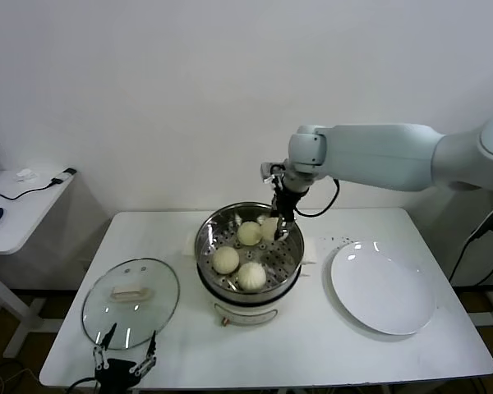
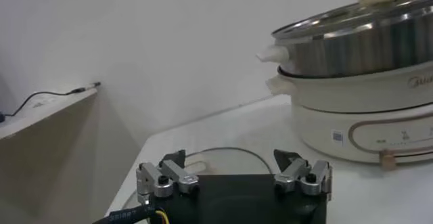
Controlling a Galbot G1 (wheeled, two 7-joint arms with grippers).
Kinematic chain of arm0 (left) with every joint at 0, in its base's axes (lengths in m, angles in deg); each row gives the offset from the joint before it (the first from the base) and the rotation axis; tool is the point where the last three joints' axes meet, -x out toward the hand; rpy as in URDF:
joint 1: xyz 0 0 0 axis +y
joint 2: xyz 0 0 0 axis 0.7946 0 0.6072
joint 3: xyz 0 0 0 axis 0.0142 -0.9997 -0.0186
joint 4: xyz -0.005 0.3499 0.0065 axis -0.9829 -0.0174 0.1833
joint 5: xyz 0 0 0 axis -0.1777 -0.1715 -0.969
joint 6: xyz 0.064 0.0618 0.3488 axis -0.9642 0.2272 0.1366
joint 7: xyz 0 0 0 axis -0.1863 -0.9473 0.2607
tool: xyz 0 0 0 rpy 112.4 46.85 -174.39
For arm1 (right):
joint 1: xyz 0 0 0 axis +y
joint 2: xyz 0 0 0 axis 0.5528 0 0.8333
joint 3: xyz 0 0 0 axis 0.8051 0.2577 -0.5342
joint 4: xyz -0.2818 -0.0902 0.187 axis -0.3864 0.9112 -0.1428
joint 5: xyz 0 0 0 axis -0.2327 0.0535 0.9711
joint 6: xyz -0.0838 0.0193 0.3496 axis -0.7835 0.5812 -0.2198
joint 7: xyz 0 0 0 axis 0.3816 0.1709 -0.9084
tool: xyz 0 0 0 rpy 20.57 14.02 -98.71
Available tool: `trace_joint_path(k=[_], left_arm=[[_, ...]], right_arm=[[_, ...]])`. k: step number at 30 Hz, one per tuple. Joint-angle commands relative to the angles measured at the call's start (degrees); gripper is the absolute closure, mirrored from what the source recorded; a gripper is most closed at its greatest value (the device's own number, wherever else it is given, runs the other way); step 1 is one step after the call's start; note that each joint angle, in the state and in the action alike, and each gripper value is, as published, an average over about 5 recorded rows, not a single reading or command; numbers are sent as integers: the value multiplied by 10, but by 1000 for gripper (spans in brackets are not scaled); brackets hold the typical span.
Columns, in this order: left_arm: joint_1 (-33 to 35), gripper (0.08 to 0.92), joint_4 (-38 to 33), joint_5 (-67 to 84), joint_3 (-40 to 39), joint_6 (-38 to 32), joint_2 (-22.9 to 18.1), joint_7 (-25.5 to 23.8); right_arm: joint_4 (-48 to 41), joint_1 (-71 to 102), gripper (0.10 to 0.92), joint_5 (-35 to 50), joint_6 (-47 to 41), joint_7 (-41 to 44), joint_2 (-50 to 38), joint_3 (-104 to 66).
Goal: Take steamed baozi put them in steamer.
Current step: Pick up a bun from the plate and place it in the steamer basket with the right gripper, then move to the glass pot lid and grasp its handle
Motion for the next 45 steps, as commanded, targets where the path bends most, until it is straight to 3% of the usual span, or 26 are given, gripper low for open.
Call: trace_joint_path(k=[1,9,20,31,39,45], left_arm=[[-1,177,3,1,0,0,0,0],[-1,177,8,1,1,-1,1,0],[-3,177,9,1,2,1,3,0],[-8,177,7,-1,2,3,4,1],[-19,177,6,-3,19,0,0,1],[-19,177,-15,-13,19,5,-8,0]], right_arm=[[20,32,482,6,-13,-28,25,33],[7,47,463,-1,-14,-36,30,27],[13,30,218,-3,-5,-24,-2,5],[59,-33,203,7,51,-13,-135,-52],[155,-26,203,84,187,-157,-302,-82],[187,142,203,85,276,-272,-425,-230]])
